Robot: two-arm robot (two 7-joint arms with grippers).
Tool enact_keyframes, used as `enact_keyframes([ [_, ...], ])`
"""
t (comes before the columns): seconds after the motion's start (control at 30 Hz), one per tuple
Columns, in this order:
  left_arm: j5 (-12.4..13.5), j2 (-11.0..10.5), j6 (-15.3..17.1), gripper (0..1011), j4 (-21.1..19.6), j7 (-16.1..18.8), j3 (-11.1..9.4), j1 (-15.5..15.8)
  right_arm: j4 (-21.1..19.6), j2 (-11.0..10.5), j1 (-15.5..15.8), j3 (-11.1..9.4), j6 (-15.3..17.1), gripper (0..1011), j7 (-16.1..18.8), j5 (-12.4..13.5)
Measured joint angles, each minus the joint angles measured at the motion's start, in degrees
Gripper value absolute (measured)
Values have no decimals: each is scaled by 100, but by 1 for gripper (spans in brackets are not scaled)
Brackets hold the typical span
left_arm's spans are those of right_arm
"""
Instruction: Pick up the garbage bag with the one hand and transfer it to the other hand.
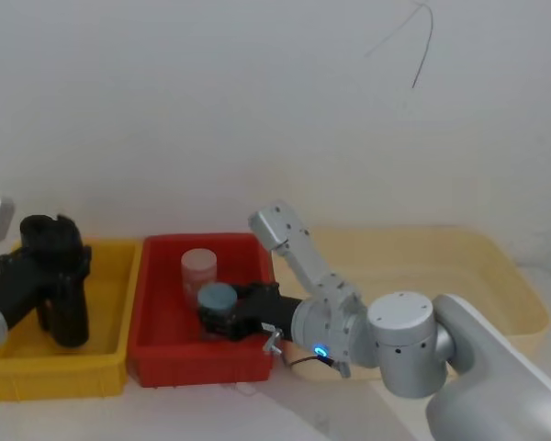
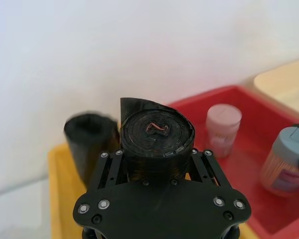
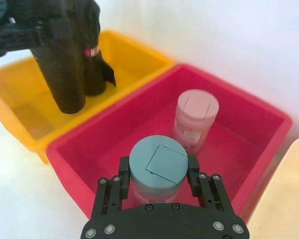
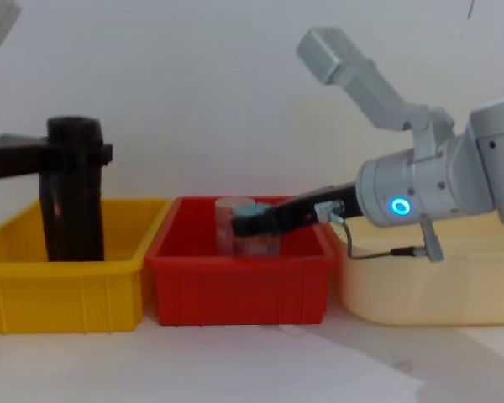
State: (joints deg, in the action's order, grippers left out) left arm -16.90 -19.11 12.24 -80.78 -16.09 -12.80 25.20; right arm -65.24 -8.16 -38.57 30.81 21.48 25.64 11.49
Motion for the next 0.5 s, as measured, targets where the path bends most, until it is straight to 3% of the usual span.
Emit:
enact_keyframes([
  [0.2,27,-1,30,509,-101,-146,-103,218,-399,-82,150,-174,-37,663,-21,162],
  [0.5,30,69,-19,509,-122,-527,-346,773,-1227,-238,392,-658,-92,663,-184,481],
])
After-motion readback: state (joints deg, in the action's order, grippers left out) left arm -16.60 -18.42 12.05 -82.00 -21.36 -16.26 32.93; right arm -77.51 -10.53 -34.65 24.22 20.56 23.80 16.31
